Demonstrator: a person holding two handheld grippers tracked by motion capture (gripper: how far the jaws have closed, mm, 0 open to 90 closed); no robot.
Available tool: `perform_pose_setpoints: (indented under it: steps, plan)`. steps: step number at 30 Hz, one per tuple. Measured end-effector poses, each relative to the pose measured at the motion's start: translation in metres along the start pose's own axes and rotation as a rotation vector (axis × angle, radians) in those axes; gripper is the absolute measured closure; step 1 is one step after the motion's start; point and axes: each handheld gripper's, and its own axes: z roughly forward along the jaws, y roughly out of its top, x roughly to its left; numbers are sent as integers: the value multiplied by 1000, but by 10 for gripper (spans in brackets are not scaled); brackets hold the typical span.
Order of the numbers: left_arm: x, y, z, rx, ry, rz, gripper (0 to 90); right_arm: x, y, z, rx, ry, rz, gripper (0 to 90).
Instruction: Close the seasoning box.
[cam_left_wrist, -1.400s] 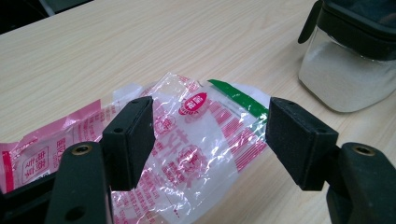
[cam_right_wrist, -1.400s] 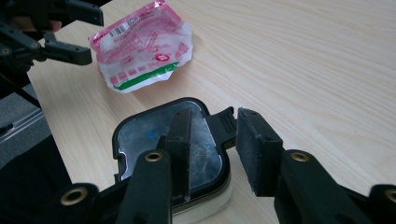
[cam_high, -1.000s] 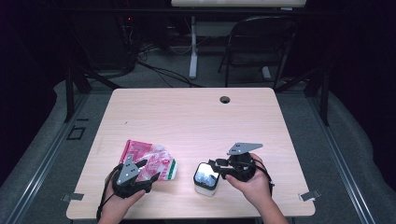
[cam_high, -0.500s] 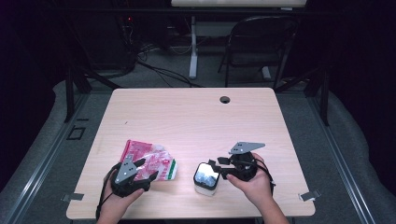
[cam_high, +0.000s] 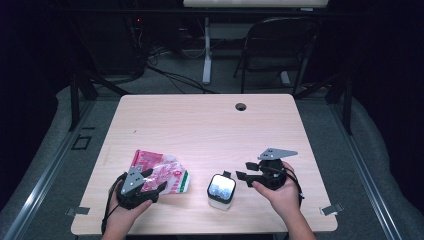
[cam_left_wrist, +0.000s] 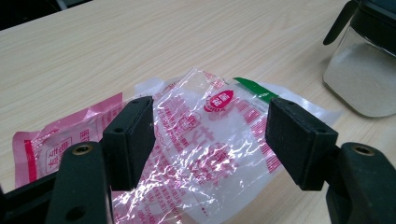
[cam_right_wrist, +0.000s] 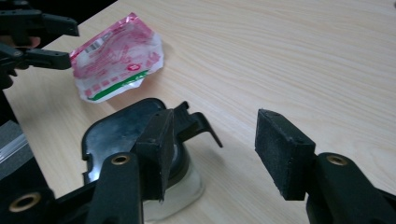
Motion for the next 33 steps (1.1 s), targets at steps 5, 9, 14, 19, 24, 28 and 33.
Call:
perform_pose_setpoints:
  steps: [5, 9, 14, 19, 24, 28, 33]
  plan:
    - [5, -2, 0, -7, 6, -22, 335, -11, -5, -2, -17, -45, 46, 467]
    - [9, -5, 0, -1, 13, -37, 337, -18, -10, 0, -9, -74, 75, 471]
    - [14, -9, 0, 1, 22, -65, 337, -26, -17, 4, -6, -92, 101, 472]
    - [17, -11, 0, -1, 23, -82, 337, -34, -24, 9, 15, -106, 126, 470]
    - [19, -12, 1, 10, 31, -80, 337, -37, -29, 15, 31, -119, 137, 468]
    - [21, -14, 2, 17, 36, -90, 339, -39, -32, 19, 38, -122, 134, 468]
    - [22, -15, 3, 22, 44, -99, 340, -41, -34, 21, 53, -132, 144, 466]
